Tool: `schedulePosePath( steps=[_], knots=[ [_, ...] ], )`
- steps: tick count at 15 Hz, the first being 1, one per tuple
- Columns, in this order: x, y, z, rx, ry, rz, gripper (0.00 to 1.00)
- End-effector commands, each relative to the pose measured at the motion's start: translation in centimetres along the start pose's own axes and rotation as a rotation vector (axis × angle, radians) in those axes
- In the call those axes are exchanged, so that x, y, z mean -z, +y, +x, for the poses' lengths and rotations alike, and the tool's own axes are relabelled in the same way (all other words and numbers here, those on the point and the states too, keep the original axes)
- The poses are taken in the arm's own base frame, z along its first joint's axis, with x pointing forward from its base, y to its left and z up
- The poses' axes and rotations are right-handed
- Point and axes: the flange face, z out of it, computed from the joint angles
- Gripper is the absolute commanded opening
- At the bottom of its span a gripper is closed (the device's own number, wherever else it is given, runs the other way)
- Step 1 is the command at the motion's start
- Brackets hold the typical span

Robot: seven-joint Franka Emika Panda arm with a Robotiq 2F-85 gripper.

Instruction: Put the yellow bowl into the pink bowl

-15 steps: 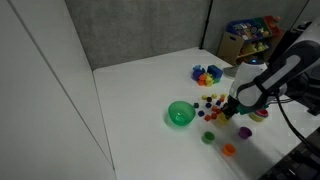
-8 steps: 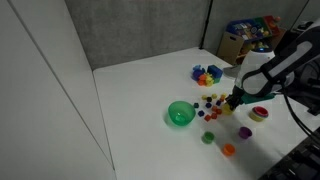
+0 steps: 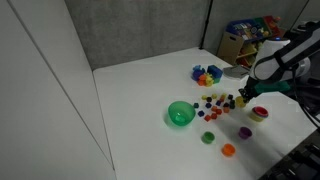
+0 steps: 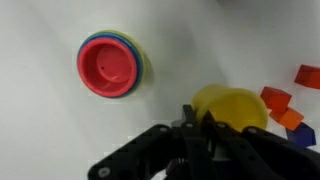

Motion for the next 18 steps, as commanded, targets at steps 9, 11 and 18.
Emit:
schedulePosePath(
  steps=[9, 11, 18],
  knots=[
    [1.0, 10.7, 0.6, -0.032, -0.032, 0.073, 0.05],
    [0.6, 12.2, 0.2, -0.029, -0.049, 0.09, 0.05],
    [-1.6, 14.8, -1.9, 0.045, -0.08, 0.084, 0.04]
  ],
)
